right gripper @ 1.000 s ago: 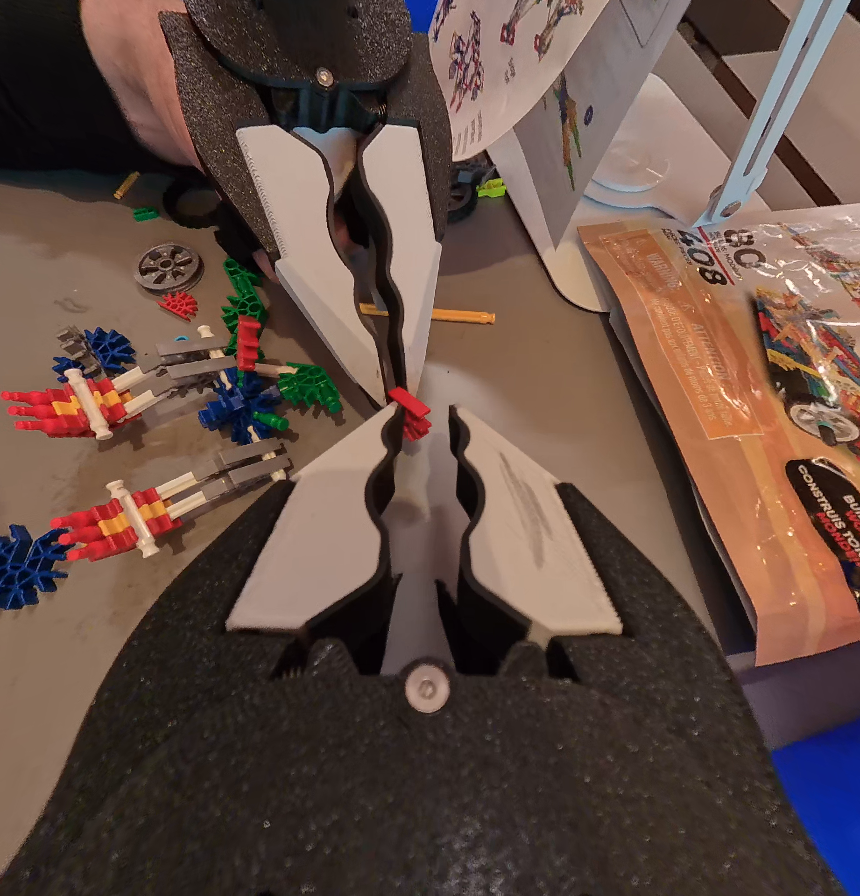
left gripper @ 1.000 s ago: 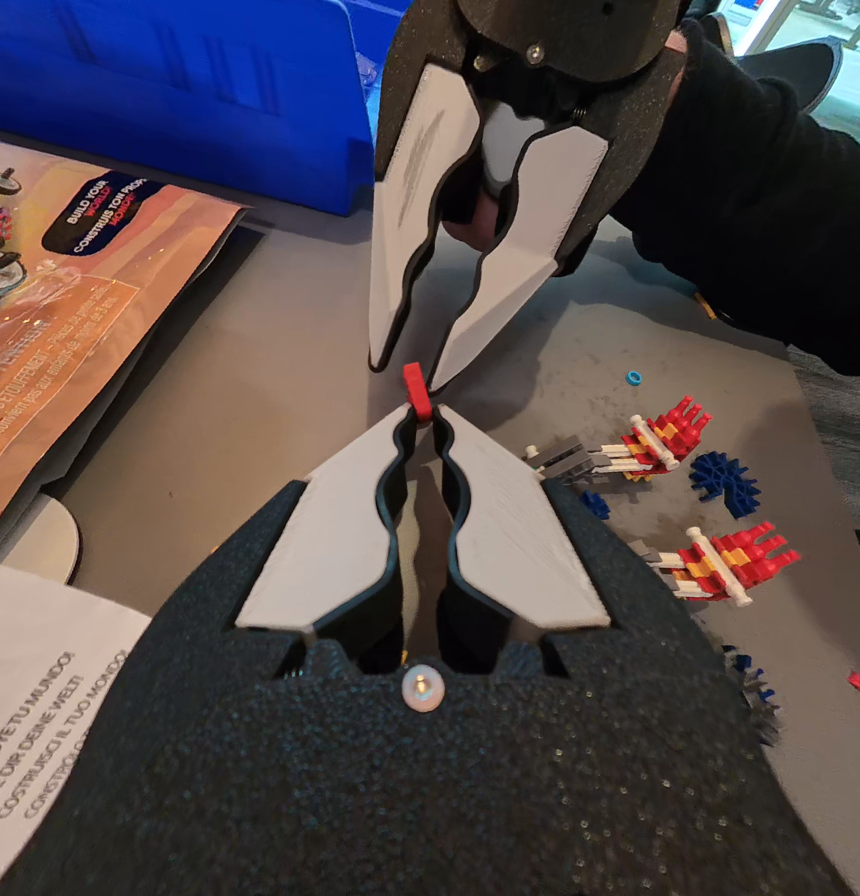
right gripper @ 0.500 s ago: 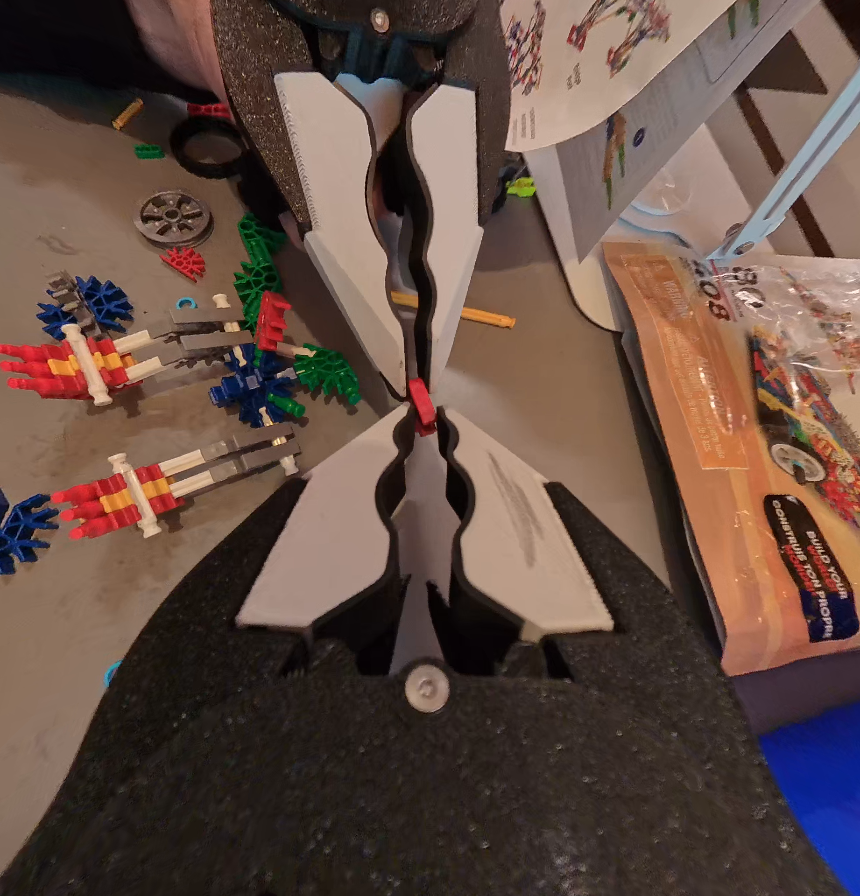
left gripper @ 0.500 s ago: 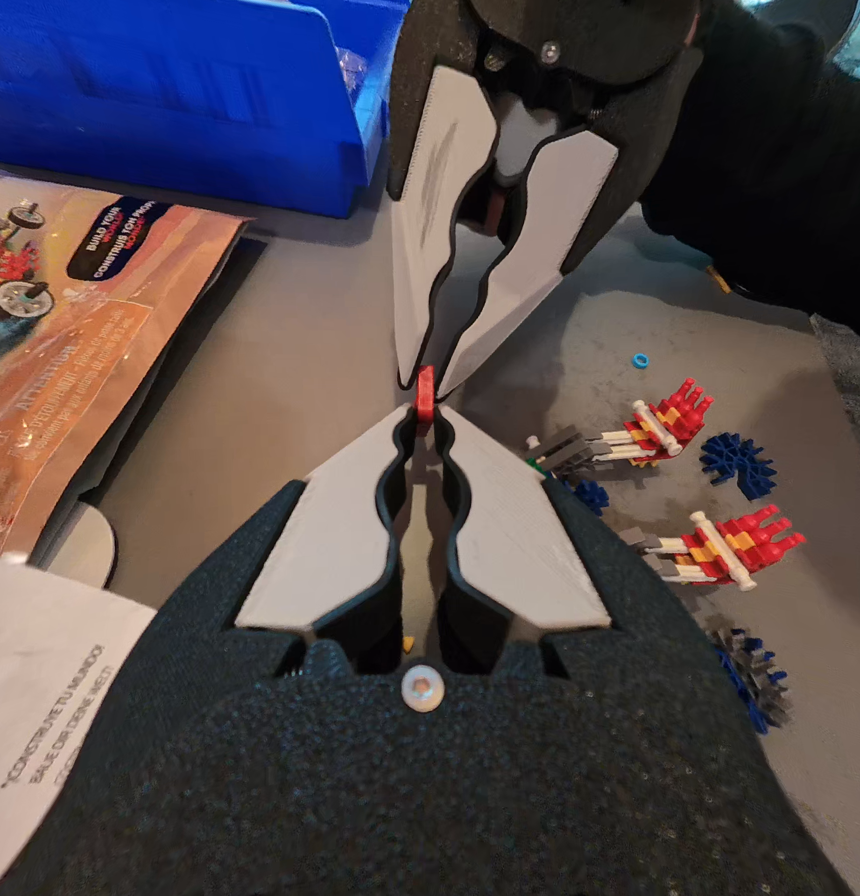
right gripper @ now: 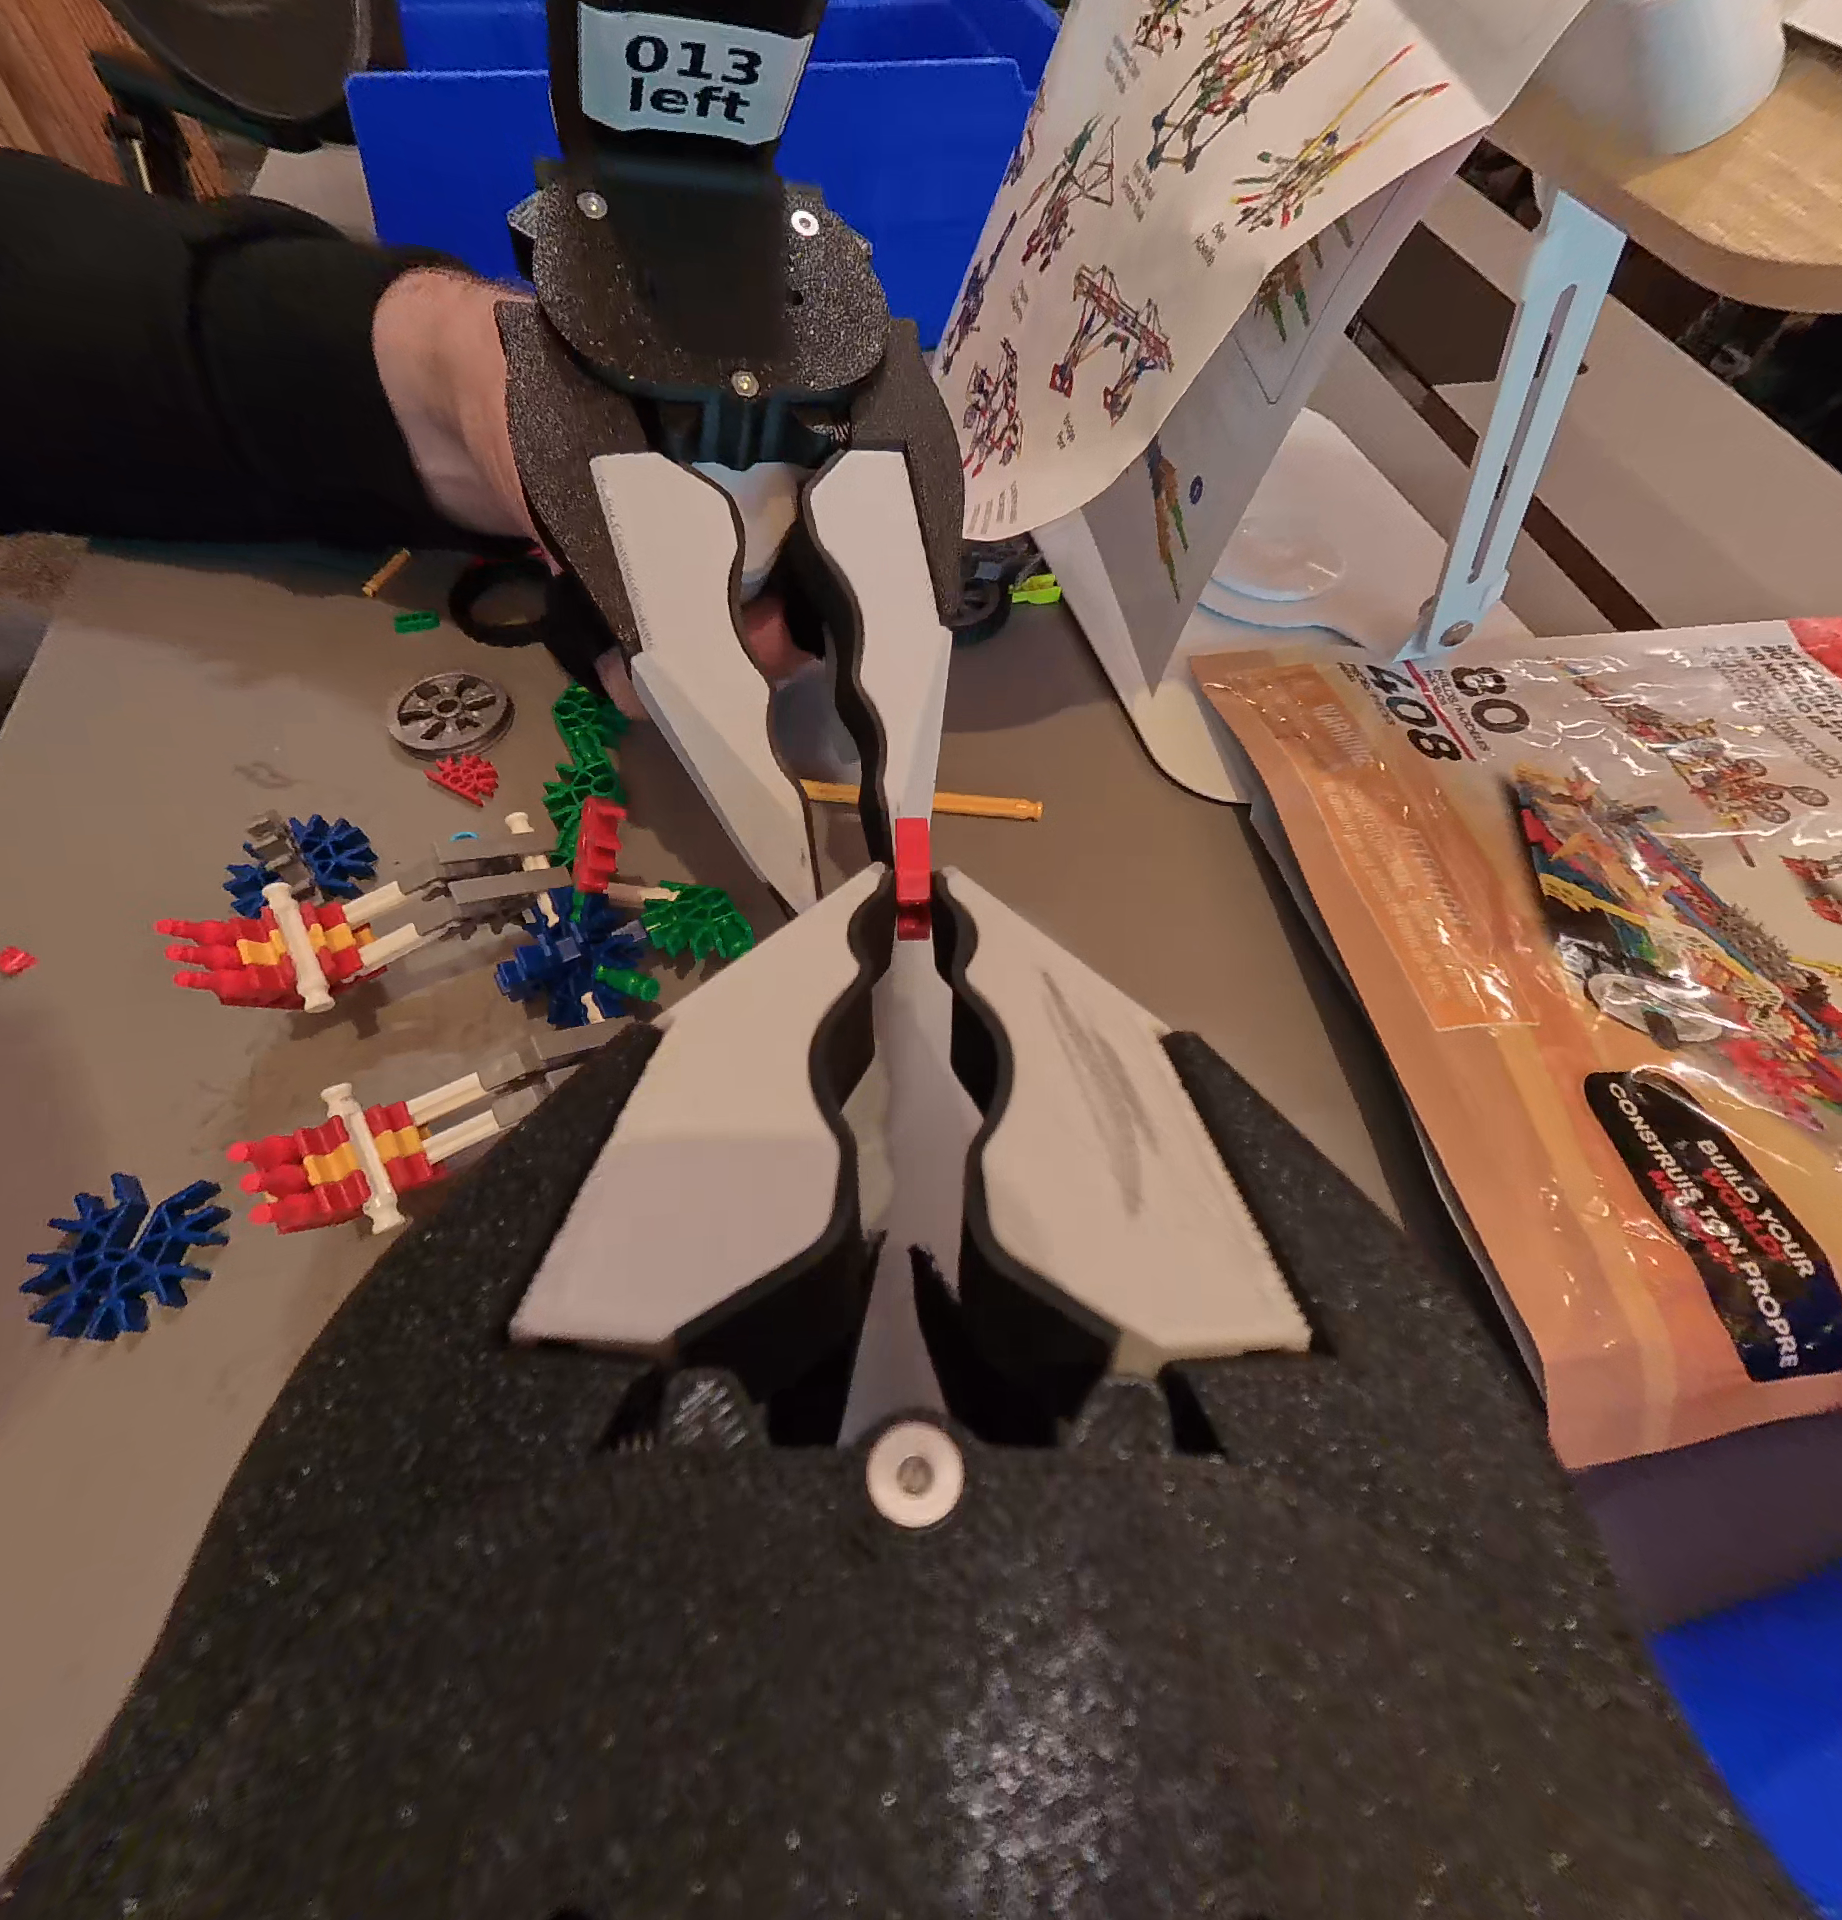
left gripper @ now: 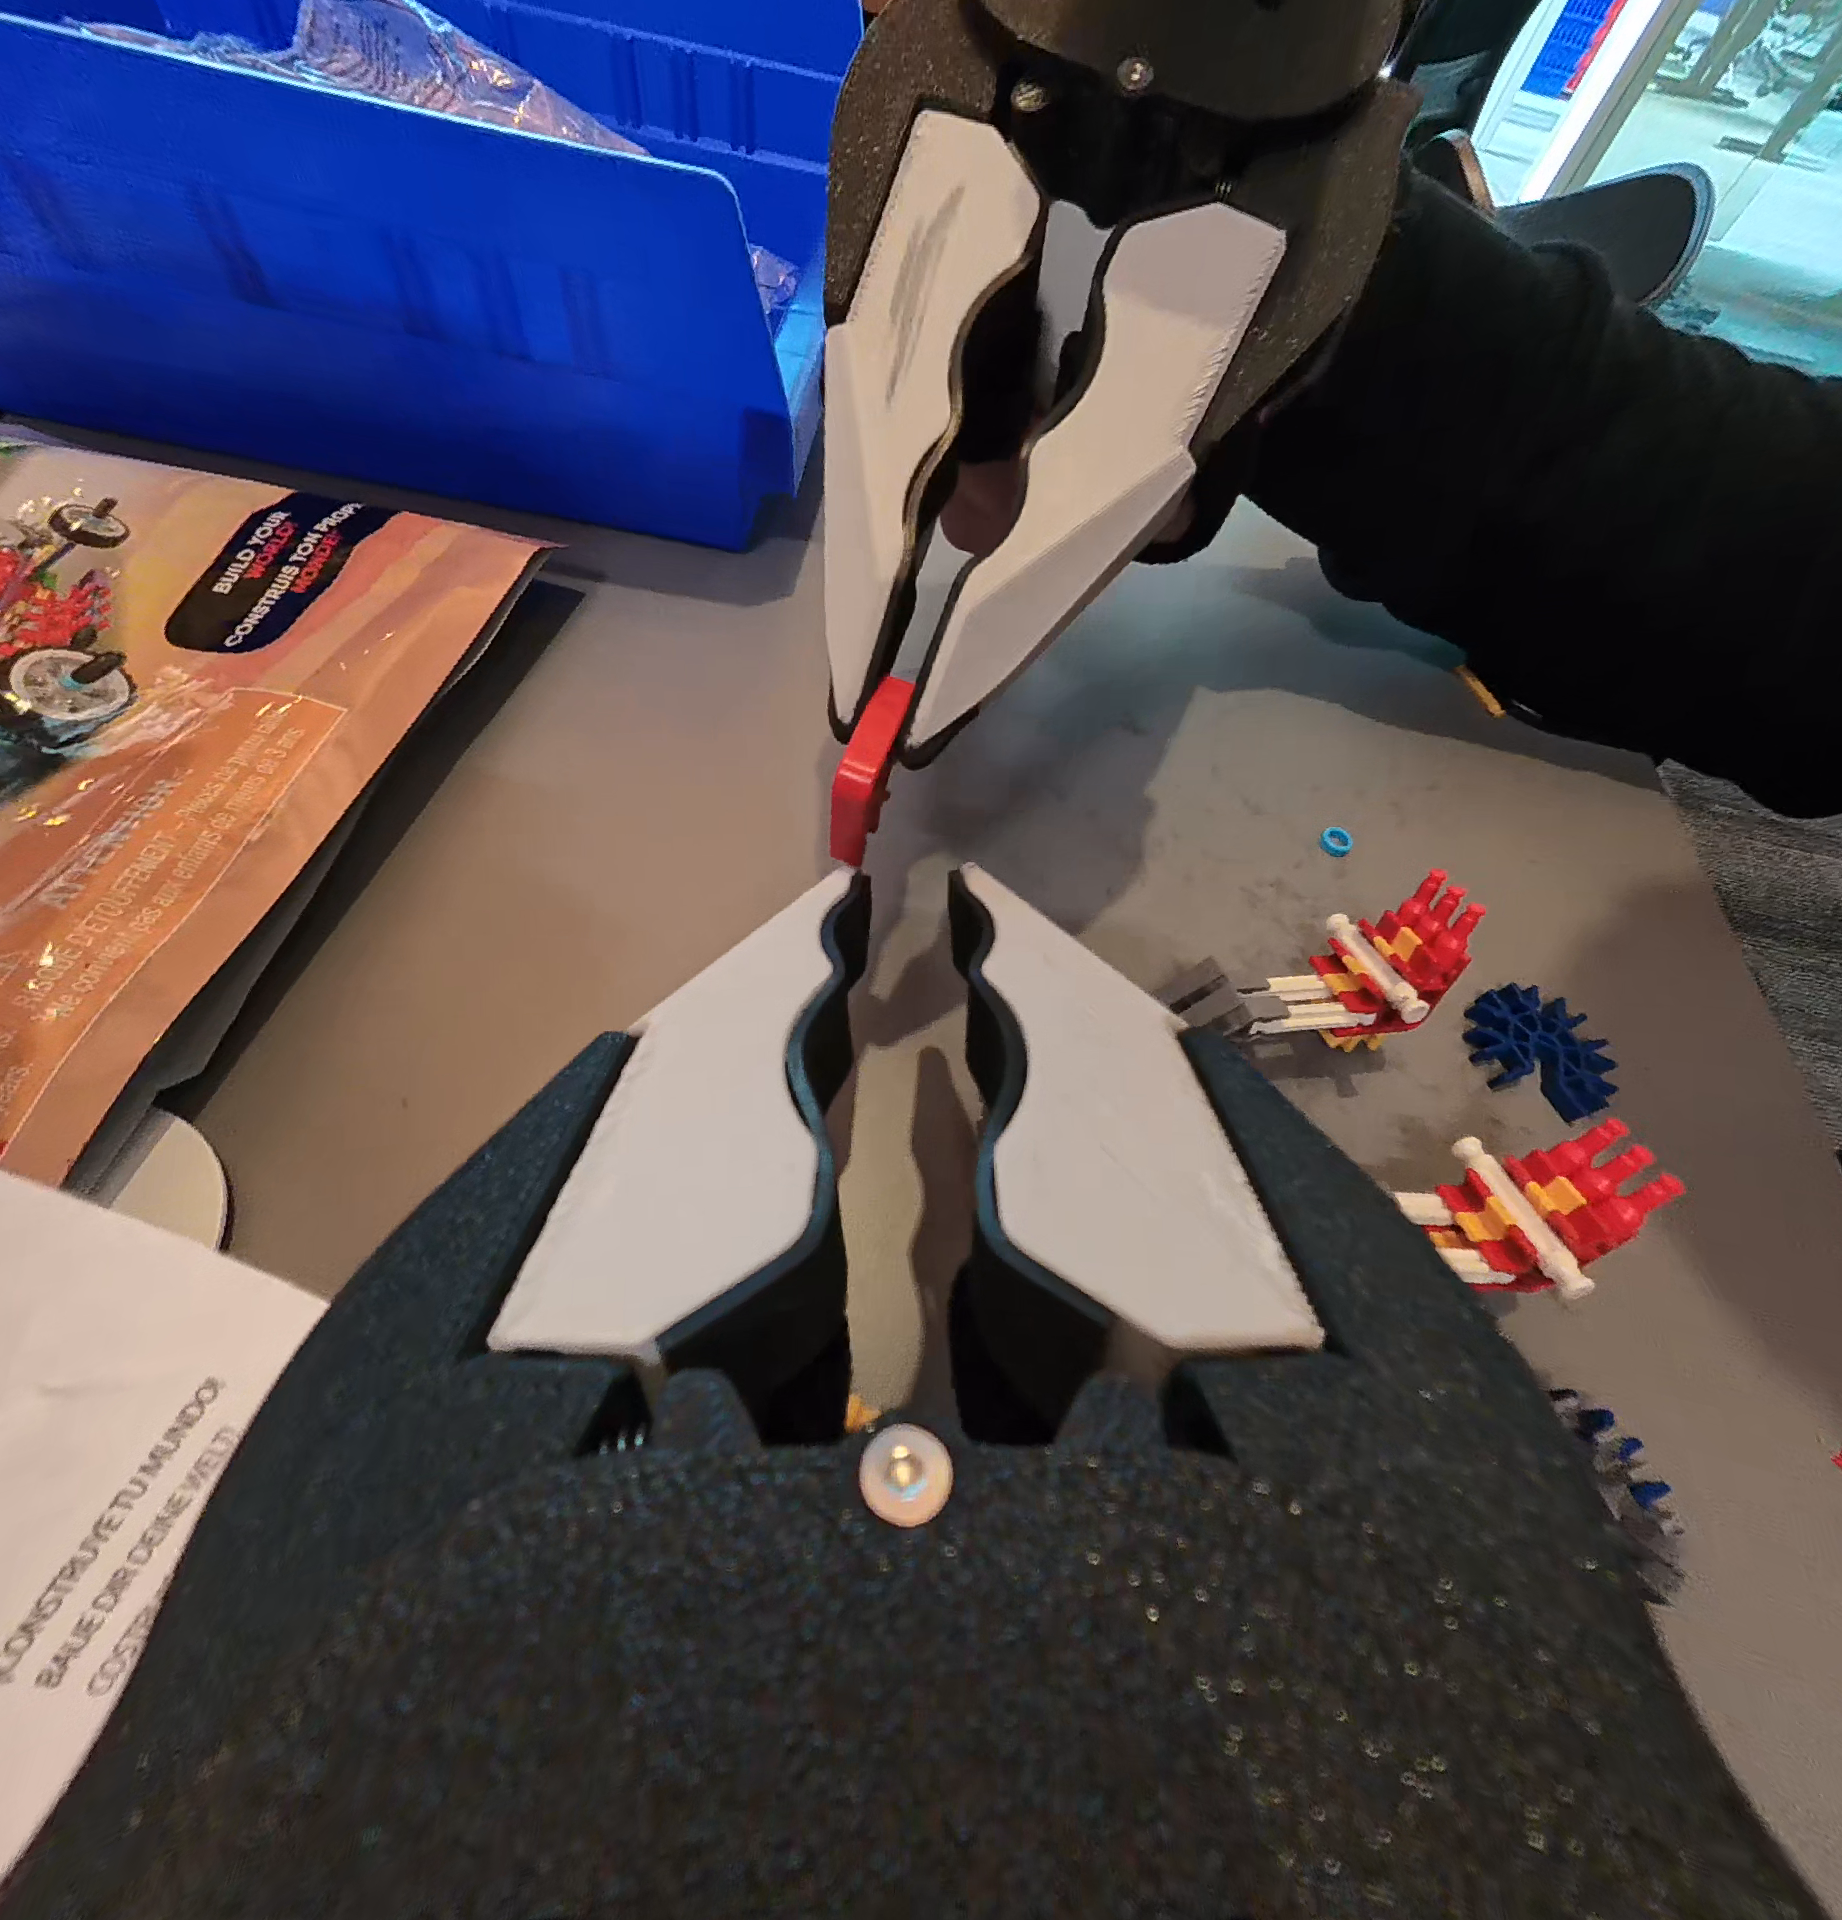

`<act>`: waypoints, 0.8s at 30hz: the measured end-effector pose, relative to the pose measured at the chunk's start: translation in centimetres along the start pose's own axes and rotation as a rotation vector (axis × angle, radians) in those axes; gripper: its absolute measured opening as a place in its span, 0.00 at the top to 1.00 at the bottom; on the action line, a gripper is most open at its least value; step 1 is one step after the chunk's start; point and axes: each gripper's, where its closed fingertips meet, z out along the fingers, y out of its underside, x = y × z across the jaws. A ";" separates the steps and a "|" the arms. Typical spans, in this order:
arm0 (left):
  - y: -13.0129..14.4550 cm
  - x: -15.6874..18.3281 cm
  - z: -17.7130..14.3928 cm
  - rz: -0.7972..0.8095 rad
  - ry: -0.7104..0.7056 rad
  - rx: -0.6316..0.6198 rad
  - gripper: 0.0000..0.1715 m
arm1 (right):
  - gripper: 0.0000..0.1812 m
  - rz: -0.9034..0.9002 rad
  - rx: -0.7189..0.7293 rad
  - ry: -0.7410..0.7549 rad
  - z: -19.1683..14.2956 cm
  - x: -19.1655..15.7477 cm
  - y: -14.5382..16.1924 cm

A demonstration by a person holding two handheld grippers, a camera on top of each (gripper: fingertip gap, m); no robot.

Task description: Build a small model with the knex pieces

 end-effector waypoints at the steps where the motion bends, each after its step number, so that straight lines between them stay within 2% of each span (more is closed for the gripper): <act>1: 0.0 -0.1 0.0 0.004 -0.005 0.000 0.93 | 0.97 0.004 -0.001 -0.003 0.0 0.0 0.0; 3: 0.0 -0.3 0.0 0.002 -0.021 0.008 0.97 | 0.97 0.012 0.002 -0.012 0.0 -0.1 0.0; 8: -0.4 -0.7 -0.2 -0.015 -0.036 0.027 0.89 | 0.97 0.024 0.011 -0.030 -0.1 -0.3 -0.1; 10: -0.6 -0.6 -0.2 -0.011 -0.032 0.037 0.89 | 0.97 0.031 0.018 -0.038 -0.1 -0.4 -0.1; 14: -0.7 -0.2 -0.1 0.012 -0.021 0.043 0.96 | 0.97 0.043 0.020 -0.064 0.1 -0.8 -0.2; 24: -1.1 0.0 -0.9 0.028 -0.010 0.047 0.97 | 0.97 0.059 -0.033 -0.084 -0.1 -1.0 0.8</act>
